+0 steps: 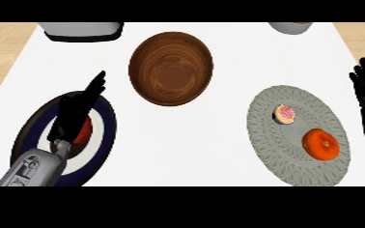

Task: Pick the cupcake from the placemat and place it in the bowl

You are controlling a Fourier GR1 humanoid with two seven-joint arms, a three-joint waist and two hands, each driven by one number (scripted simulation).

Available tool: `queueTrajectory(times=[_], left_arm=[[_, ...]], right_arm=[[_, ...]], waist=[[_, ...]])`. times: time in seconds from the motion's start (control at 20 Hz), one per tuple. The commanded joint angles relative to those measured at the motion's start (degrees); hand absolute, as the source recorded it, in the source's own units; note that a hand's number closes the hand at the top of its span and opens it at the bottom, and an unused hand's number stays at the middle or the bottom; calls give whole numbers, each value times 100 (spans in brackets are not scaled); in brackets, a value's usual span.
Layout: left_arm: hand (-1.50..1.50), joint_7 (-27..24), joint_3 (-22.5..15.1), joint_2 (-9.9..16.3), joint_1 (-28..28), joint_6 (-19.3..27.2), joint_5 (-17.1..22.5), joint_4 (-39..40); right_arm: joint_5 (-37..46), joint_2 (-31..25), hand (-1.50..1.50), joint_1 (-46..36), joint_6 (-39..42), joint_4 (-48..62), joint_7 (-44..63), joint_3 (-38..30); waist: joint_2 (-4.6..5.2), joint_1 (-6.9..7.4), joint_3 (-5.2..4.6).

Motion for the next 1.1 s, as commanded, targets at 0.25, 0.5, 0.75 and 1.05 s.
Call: queueTrajectory(times=[0.25,0.5,0.75,1.05], left_arm=[[0,-477,311,-1050,180,-176,797,-731],[0,-46,-112,-1391,323,-69,787,-1130],[0,-223,188,-1346,140,-297,870,-729],[0,-264,-12,-1284,535,-328,766,-1061]], right_arm=[[710,-443,150,410,168,-529,-167,-20],[1863,704,-150,1021,-1849,140,-607,-15],[2917,0,-150,1148,-1183,-924,217,999],[4333,-1064,-150,971,-405,-1283,2849,950]], waist=[[12,33,21],[18,57,33],[28,43,12],[7,136,-22]])
